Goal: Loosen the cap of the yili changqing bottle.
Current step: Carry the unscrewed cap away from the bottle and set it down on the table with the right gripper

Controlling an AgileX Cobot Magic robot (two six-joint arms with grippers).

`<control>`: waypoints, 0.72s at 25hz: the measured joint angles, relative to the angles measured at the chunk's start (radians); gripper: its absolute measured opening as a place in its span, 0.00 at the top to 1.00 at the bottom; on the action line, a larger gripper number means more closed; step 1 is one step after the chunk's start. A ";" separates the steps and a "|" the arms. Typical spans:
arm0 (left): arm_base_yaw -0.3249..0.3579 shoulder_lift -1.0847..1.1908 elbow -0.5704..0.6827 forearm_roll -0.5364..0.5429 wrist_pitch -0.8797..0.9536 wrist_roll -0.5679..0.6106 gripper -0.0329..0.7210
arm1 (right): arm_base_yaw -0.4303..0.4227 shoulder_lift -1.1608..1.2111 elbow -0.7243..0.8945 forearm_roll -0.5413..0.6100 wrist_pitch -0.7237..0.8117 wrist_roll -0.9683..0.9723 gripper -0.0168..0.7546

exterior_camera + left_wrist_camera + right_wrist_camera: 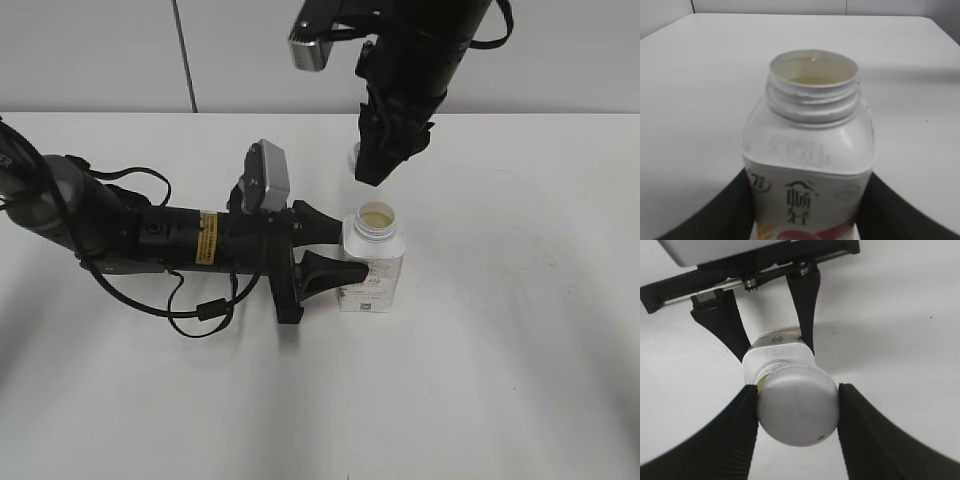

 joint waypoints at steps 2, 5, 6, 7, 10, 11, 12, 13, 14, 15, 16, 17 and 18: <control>0.000 0.000 0.000 0.001 0.000 0.000 0.47 | 0.000 -0.025 0.000 -0.010 0.000 0.115 0.48; 0.000 0.000 0.000 0.002 0.000 0.000 0.47 | 0.000 -0.049 0.000 -0.024 0.000 0.438 0.48; 0.000 0.000 0.000 0.002 0.000 0.000 0.47 | 0.000 -0.052 0.000 -0.028 0.000 0.559 0.48; 0.000 0.000 0.000 0.002 0.000 0.000 0.47 | 0.000 -0.053 0.000 -0.035 0.000 0.701 0.48; 0.000 0.000 0.000 0.002 -0.002 0.001 0.47 | 0.000 -0.053 0.000 -0.050 0.000 0.979 0.48; 0.000 0.000 0.000 0.002 -0.002 0.001 0.47 | 0.000 -0.053 0.000 -0.050 0.000 1.035 0.48; 0.000 0.000 0.000 0.002 -0.002 0.001 0.47 | 0.000 -0.053 0.000 -0.050 0.000 1.069 0.48; 0.000 0.000 0.000 0.002 -0.002 0.001 0.47 | 0.000 -0.053 0.000 -0.050 0.000 1.086 0.48; 0.000 0.000 0.000 0.002 -0.002 0.001 0.47 | 0.000 -0.053 0.000 -0.051 0.000 1.100 0.48; 0.000 0.000 0.000 0.002 -0.002 0.001 0.47 | -0.001 -0.053 0.000 -0.051 0.000 1.108 0.48; 0.000 0.000 0.000 0.002 -0.002 0.001 0.47 | -0.003 -0.053 0.000 -0.051 0.000 1.110 0.48; 0.000 0.000 0.000 0.002 -0.002 0.001 0.47 | -0.009 -0.053 0.000 -0.050 0.000 1.112 0.48; 0.000 0.000 0.000 0.002 -0.002 0.001 0.47 | -0.015 -0.053 0.000 -0.049 0.000 1.114 0.48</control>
